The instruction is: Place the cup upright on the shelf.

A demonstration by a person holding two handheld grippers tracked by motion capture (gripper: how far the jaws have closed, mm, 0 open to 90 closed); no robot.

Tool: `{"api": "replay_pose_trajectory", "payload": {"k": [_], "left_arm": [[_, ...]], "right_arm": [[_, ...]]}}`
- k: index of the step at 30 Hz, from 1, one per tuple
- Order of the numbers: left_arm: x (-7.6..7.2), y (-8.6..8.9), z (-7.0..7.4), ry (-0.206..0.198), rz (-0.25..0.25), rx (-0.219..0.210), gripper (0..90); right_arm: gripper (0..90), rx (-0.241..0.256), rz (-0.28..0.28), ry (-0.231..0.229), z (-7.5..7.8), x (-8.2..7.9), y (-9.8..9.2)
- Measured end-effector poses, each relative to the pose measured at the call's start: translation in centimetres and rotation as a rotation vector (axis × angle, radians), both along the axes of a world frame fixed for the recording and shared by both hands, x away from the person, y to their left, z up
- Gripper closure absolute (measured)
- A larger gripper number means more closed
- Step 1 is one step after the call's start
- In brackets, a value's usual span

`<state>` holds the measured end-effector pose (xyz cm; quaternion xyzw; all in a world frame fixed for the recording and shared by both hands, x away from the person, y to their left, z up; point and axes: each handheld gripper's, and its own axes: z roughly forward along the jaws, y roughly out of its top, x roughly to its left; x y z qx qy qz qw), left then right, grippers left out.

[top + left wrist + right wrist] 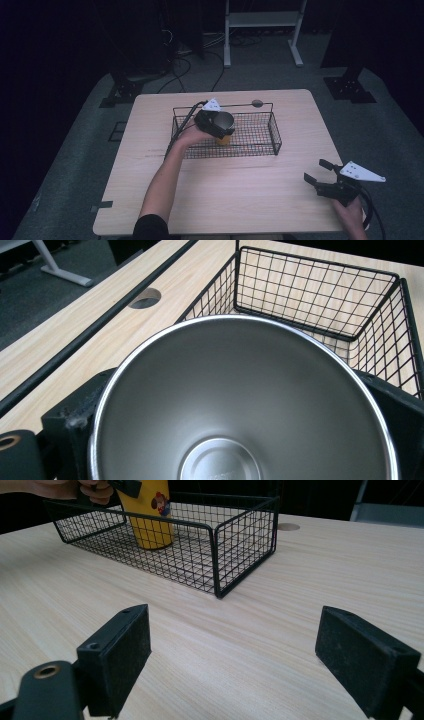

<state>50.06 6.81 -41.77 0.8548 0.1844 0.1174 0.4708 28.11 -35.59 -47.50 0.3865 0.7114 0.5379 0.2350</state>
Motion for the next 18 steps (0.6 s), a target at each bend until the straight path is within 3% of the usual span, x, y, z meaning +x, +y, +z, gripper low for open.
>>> {"api": "replay_pose_trajectory", "payload": {"k": [18], "left_arm": [[-0.7,0.8,1.7,-0.058,0.02,-0.074,1.5]], "right_arm": [[13.5,-0.007,0.013,-0.005,0.0,0.0,0.0]]}}
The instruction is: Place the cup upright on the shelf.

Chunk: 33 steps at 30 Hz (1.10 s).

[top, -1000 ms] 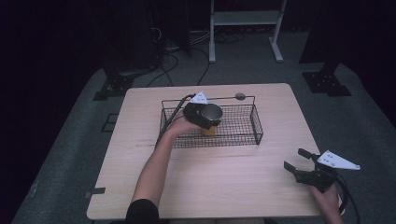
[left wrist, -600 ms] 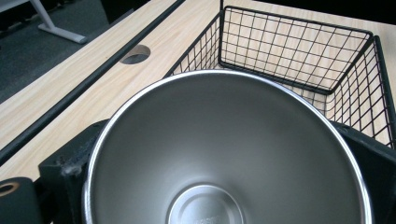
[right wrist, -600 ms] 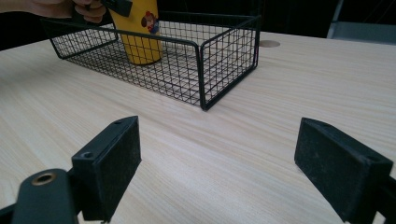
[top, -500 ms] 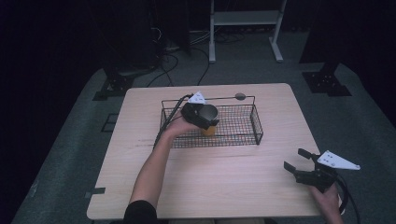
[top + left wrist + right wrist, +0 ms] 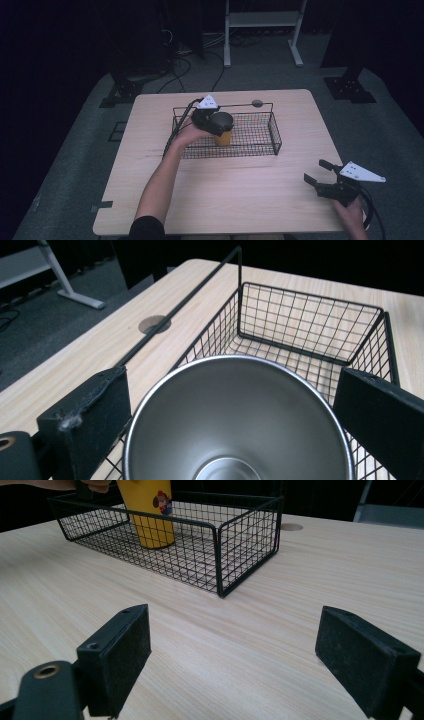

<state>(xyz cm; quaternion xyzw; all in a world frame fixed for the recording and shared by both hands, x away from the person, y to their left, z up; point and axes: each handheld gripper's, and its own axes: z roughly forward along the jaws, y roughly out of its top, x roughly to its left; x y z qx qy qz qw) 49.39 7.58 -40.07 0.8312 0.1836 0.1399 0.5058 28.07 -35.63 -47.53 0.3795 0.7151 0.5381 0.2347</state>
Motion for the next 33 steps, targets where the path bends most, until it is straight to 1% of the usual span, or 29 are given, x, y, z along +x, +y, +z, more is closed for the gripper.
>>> {"api": "replay_pose_trajectory", "payload": {"k": [3,6,7,8,9,10,11,12,13,14,19,23,25,29,30,33], "left_arm": [[-0.5,0.2,0.4,-0.011,0.001,-0.009,1.5],[-0.6,0.3,0.6,-0.016,0.002,-0.01,1.5],[-0.8,0.4,0.8,-0.025,0.005,-0.014,1.4],[-0.9,0.5,0.9,-0.027,0.005,-0.023,1.4],[-0.9,0.5,0.9,-0.027,0.005,-0.023,1.4],[-1.1,0.7,1.2,-0.036,0.011,-0.042,1.4],[-1.1,0.7,1.2,-0.036,0.011,-0.042,1.5],[-1.4,0.9,1.4,-0.039,0.01,-0.053,1.4],[-1.4,0.9,1.4,-0.039,0.01,-0.053,1.5],[-1.7,0.9,1.6,-0.041,0.001,-0.065,1.5],[-2.1,1.0,1.7,-0.05,-0.005,-0.069,1.5],[-2.7,1.0,1.8,-0.054,-0.012,-0.089,1.4],[-3.0,1.1,1.9,-0.061,-0.013,-0.092,1.5],[-3.2,1.2,2.1,-0.059,-0.012,-0.094,1.4],[-3.3,1.3,2.2,-0.063,-0.009,-0.106,1.4],[-3.5,1.5,2.4,-0.067,-0.009,-0.116,1.4]], "right_arm": [[13.5,-0.002,-0.003,0.001,0.0,0.0,0.0],[13.5,-0.001,-0.006,0.004,0.0,0.0,0.0],[13.5,0.0,-0.011,0.006,0.0,0.0,0.1],[13.5,-0.001,-0.011,0.006,0.0,0.0,0.1],[13.5,-0.002,-0.011,0.006,0.0,0.0,0.1],[13.5,-0.003,-0.011,0.006,0.0,0.0,0.1],[13.5,-0.004,-0.011,0.006,0.0,0.0,0.1],[13.5,-0.004,-0.012,0.007,0.0,0.0,0.1],[13.5,-0.004,-0.011,0.007,0.0,0.0,0.1],[13.5,-0.004,-0.011,0.007,0.0,0.0,0.1],[13.5,-0.006,-0.01,0.006,0.0,0.0,0.1],[13.5,-0.006,-0.01,0.006,0.0,0.0,0.1],[13.5,-0.007,-0.011,0.006,0.0,0.0,0.1],[13.5,-0.008,-0.011,0.007,0.0,0.0,0.1],[13.5,-0.009,-0.011,0.007,0.0,0.0,0.2],[13.5,-0.009,-0.01,0.007,0.0,0.0,0.2]]}}
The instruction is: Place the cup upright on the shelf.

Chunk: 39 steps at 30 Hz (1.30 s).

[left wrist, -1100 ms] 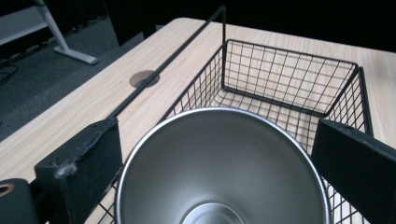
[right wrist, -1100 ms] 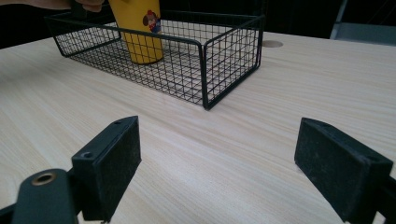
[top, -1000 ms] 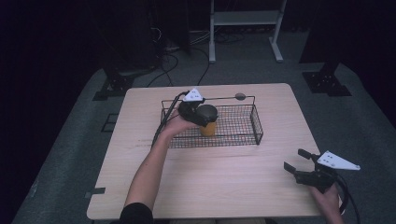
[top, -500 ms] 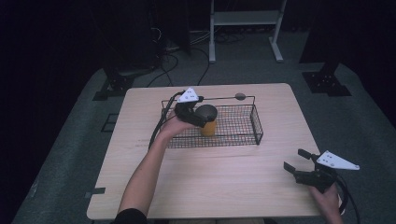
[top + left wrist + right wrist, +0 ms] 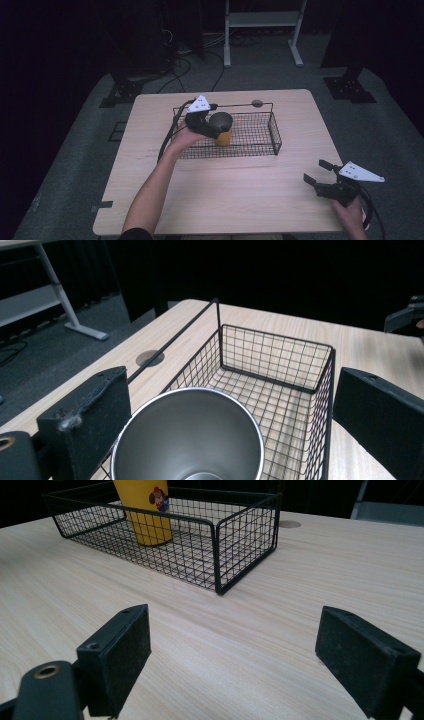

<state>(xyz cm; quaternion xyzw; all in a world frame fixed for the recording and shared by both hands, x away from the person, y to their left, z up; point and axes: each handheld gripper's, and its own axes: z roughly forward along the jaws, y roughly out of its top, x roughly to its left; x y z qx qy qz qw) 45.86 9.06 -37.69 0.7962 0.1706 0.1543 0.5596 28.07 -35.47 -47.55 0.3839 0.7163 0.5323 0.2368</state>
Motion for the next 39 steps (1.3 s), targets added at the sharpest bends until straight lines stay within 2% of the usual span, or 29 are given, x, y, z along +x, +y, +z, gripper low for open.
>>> {"api": "replay_pose_trajectory", "payload": {"k": [10,12,23,39], "left_arm": [[-1.3,0.4,0.0,-0.008,-0.011,-0.016,1.4],[-1.5,0.6,0.1,-0.022,-0.009,-0.023,1.4],[-3.2,0.9,0.0,-0.04,-0.023,-0.045,1.4],[-5.4,1.7,-0.9,-0.053,-0.02,-0.07,1.4]], "right_arm": [[13.5,0.0,0.001,0.001,0.0,0.0,0.0],[13.5,0.0,0.001,0.001,0.0,0.0,0.0],[13.5,-0.002,0.002,0.002,0.0,0.0,0.0],[13.5,-0.005,0.0,0.003,0.0,0.0,0.1]]}}
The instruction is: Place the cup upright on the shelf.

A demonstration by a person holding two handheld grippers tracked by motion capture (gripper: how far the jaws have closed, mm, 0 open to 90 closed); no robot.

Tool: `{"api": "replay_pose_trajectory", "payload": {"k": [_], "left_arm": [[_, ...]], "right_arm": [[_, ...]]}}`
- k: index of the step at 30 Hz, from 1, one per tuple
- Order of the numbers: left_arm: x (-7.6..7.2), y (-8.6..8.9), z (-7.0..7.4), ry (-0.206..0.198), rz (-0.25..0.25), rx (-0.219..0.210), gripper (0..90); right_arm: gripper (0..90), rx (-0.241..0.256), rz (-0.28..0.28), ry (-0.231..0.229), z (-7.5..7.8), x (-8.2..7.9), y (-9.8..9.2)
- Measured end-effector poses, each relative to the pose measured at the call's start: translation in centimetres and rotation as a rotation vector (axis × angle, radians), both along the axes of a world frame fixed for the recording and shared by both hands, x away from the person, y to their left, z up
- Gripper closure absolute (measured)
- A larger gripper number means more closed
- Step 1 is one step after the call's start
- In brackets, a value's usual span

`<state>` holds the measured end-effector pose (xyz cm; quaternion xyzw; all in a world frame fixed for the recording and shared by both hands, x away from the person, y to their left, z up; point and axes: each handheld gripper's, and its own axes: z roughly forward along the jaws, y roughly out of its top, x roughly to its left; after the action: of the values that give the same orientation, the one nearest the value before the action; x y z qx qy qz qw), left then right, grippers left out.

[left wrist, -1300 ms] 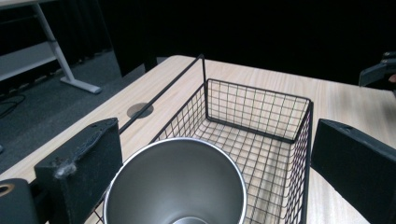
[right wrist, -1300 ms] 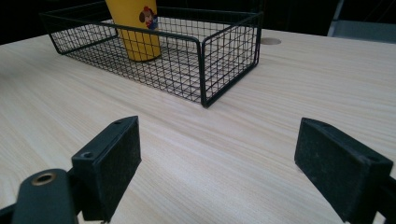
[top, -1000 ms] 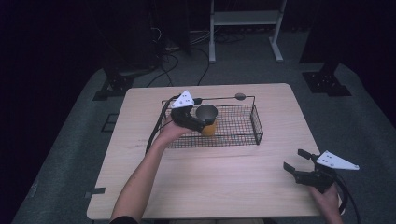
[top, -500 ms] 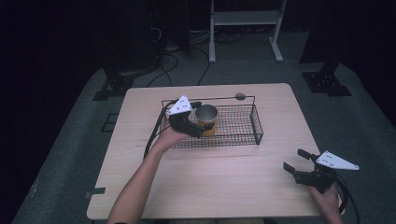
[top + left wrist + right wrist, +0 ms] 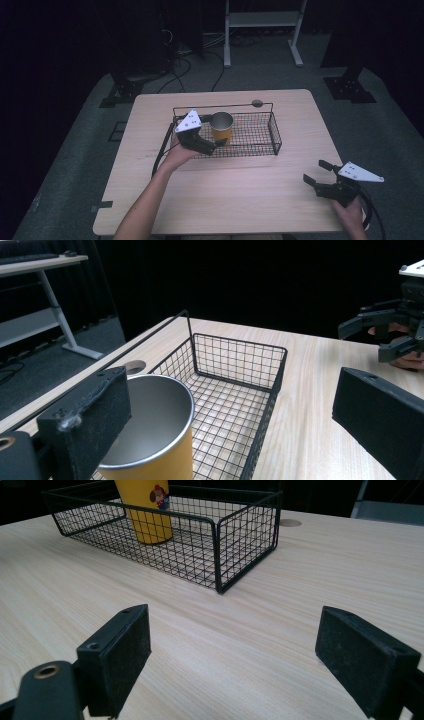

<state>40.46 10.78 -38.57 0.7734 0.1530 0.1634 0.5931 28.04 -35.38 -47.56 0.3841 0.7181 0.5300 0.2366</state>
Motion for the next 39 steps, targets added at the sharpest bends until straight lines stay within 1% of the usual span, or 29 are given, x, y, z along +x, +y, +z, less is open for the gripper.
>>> {"api": "replay_pose_trajectory", "payload": {"k": [5,12,13,14,17,20,26,31,32,33,39], "left_arm": [[-0.5,0.1,-0.2,-0.003,0.0,-0.006,1.4],[-1.7,0.5,-0.6,-0.005,-0.003,-0.016,1.4],[-1.7,0.5,-0.6,-0.005,-0.003,-0.016,1.4],[-1.9,0.6,-0.7,-0.012,0.0,-0.02,1.4],[-2.1,0.7,-0.8,-0.013,0.0,-0.019,1.4],[-2.6,0.9,-1.0,-0.009,0.003,-0.034,1.4],[-3.0,1.1,-1.4,-0.01,0.005,-0.027,1.4],[-3.4,1.5,-1.8,-0.002,0.01,-0.034,1.4],[-3.6,1.5,-1.8,0.003,0.006,-0.021,1.4],[-3.7,1.6,-1.8,-0.006,0.007,-0.024,1.4],[-4.3,1.7,-2.0,-0.007,0.005,-0.032,1.4]], "right_arm": [[13.5,0.0,0.0,0.0,0.0,0.0,0.0],[13.5,-0.001,0.0,0.0,0.0,0.0,0.0],[13.5,-0.001,0.0,0.0,0.0,0.0,0.0],[13.5,-0.001,0.0,0.001,0.0,0.0,0.0],[13.5,-0.002,-0.001,0.002,0.0,0.0,0.0],[13.5,-0.002,-0.002,0.002,0.0,0.0,0.0],[13.5,-0.003,-0.001,0.002,0.0,0.0,0.0],[13.5,-0.004,-0.002,0.002,0.0,0.0,0.0],[13.5,-0.005,-0.003,0.003,0.0,0.0,0.0],[13.5,-0.005,-0.003,0.003,0.0,0.0,0.0],[13.5,-0.005,-0.004,0.003,0.0,0.0,0.0]]}}
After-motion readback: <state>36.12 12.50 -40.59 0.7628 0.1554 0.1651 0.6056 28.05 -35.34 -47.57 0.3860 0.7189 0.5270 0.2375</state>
